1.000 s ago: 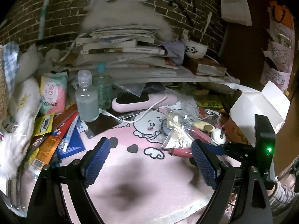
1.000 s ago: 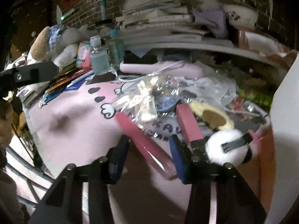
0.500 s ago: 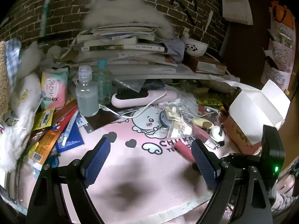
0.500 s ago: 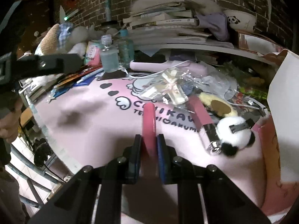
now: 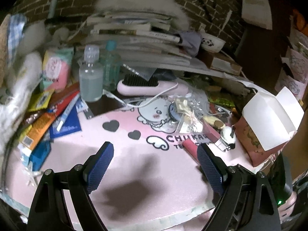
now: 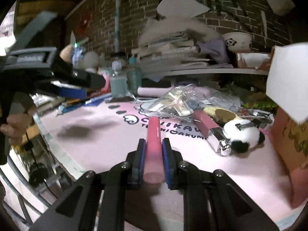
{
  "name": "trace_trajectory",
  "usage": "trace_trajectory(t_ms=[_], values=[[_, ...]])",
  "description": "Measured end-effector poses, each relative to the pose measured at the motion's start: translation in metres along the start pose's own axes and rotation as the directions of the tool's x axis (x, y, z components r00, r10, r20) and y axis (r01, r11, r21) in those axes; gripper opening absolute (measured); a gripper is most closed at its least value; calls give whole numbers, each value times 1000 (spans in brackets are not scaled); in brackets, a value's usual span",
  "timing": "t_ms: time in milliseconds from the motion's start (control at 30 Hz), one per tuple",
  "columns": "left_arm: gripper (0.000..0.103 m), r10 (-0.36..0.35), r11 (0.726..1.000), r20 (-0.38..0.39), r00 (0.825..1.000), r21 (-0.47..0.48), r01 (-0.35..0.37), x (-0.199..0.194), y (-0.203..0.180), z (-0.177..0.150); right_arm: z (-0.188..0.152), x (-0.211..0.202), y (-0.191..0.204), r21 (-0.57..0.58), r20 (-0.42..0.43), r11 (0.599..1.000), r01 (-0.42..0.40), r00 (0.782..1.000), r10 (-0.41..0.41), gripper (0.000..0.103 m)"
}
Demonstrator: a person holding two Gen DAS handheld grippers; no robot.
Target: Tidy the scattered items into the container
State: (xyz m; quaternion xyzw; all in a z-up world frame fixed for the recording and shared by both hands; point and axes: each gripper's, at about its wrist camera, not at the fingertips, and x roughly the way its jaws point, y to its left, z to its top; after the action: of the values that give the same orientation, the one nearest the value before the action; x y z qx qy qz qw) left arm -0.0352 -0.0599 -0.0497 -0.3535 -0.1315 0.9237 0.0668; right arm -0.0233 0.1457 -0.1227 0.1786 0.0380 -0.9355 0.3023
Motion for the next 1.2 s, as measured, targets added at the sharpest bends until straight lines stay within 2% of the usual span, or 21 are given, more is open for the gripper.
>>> trace_trajectory(t_ms=[167, 200, 267, 333, 433, 567, 667, 733, 833, 933, 1200], values=[[87, 17, 1000, 10, 1000, 16, -17, -2, -6, 1, -4, 0, 5, -1, 40, 1000, 27, 999, -27, 16], [87, 16, 1000, 10, 1000, 20, -16, -2, -7, 1, -5, 1, 6, 0, 45, 1000, 29, 999, -29, 20], [87, 17, 999, 9, 1000, 31, -18, -3, -10, 2, -6, 2, 8, 1, 47, 1000, -10, 999, 10, 38], [87, 23, 999, 9, 1000, 46, -24, -3, -13, 2, -6, 3, 18, -20, 50, 999, -40, 998, 41, 67], [87, 35, 997, 9, 999, 70, -36, -4, -16, 2, -8, 4, 25, -21, 64, 1000, -18, 998, 20, 72], [87, 43, 996, 6, 999, 76, -44, -4, -15, 2, -7, 3, 26, -30, 56, 1000, -7, 998, 9, 68], [87, 37, 997, 3, 999, 66, -38, -2, -13, 2, -7, 3, 21, -19, 55, 1000, 12, 998, -11, 50], [87, 32, 998, 1, 999, 59, -32, -1, -12, 3, -6, 3, 16, -17, 50, 999, 27, 998, -26, 34], [87, 29, 998, 3, 1000, 62, -29, -2, -13, 3, -5, 3, 9, -8, 49, 999, 46, 998, -45, 20], [87, 33, 997, 7, 999, 75, -34, -2, -16, 3, -6, 2, 7, -6, 54, 999, 51, 997, -50, 14], [87, 30, 997, 0, 1000, 69, -30, -1, -16, 3, -4, -1, 10, -21, 58, 997, 73, 996, -71, 14]])
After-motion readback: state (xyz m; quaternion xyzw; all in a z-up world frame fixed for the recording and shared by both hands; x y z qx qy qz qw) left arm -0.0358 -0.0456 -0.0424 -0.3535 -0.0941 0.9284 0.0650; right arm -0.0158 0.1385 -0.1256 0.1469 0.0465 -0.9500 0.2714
